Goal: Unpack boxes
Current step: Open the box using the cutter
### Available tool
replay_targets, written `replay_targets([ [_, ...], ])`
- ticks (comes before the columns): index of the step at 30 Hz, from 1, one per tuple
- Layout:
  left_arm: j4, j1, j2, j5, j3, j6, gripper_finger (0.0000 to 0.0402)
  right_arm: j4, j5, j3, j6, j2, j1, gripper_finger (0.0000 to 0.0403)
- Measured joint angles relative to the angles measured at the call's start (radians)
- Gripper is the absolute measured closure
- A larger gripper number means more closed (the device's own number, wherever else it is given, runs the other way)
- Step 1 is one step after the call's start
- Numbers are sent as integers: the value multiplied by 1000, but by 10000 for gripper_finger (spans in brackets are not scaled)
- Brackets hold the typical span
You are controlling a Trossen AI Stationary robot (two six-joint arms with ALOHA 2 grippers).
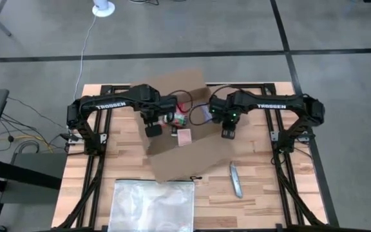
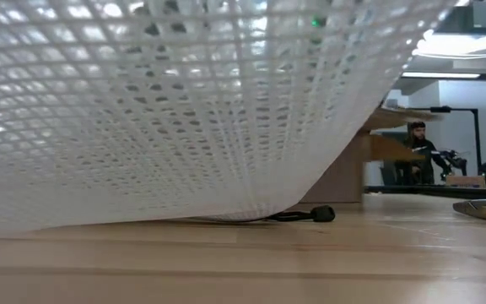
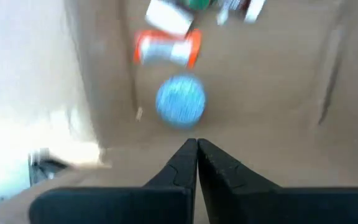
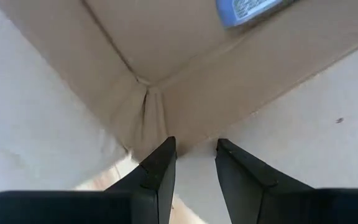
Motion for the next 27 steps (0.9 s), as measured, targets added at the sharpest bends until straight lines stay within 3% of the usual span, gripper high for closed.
replay_targets([
  [4, 14, 4, -5, -1, 0, -45, 402, -53, 62, 0, 15, -26, -14, 301],
  [21, 22, -54, -31, 25, -1, -341, 402, 49, 59, -100, 6, -97, -16, 301],
  [27, 20, -74, -62, 85, -127, -412, 402, 66, 57, -101, -18, -149, -17, 301],
])
